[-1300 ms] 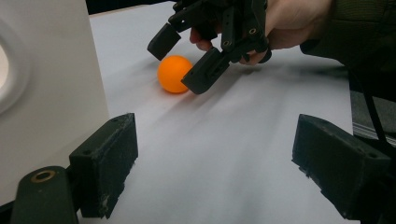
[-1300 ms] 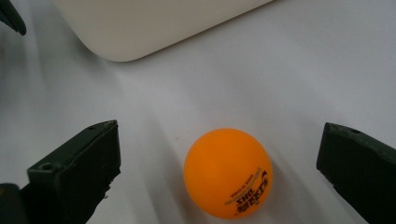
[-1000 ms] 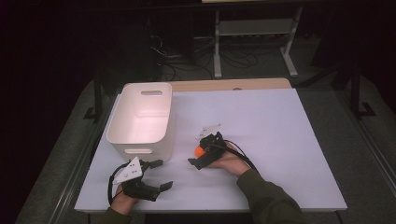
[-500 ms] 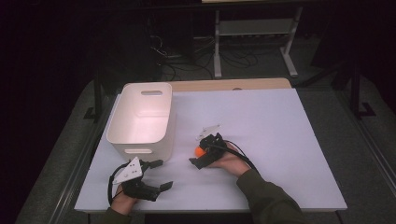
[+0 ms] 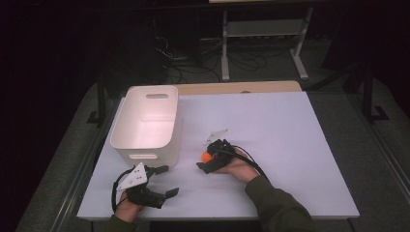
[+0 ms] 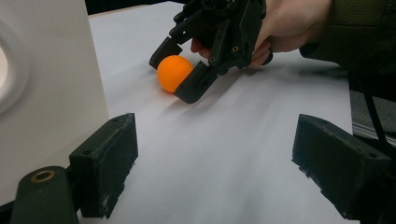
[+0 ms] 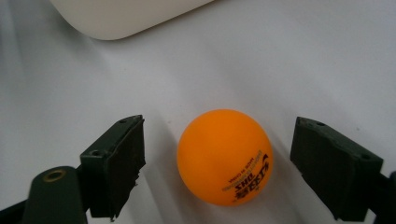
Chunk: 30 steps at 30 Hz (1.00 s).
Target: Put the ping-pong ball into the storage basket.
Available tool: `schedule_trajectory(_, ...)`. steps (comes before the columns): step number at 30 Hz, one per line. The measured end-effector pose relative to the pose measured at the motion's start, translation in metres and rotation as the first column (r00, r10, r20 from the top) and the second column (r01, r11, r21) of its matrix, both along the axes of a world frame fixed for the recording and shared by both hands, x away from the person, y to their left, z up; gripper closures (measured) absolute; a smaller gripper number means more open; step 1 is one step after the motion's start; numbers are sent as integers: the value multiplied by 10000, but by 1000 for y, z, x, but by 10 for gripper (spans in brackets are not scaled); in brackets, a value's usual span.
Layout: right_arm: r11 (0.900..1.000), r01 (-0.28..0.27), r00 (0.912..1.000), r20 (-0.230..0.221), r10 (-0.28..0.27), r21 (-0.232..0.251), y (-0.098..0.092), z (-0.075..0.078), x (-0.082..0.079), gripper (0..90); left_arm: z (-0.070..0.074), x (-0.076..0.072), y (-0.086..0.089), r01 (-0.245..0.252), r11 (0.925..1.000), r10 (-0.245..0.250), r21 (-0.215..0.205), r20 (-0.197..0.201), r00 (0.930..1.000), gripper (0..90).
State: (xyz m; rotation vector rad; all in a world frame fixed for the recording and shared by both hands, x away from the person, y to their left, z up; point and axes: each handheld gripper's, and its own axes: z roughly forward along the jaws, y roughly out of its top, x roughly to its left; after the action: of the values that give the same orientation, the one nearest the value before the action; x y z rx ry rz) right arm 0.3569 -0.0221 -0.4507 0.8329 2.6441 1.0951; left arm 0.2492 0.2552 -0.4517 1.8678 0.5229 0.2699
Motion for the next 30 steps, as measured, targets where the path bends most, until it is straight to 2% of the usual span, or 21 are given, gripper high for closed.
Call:
schedule_trajectory(12,9999,120,9999,34,-120,84,-2,1,0,269,0,0,0,6,10000,-6,-13,-1,10000,138)
schedule_trajectory(30,9999,-16,10000,-93,17,121,-3,1,-1,410,0,0,0,2,10000,-2,-14,-16,10000,138)
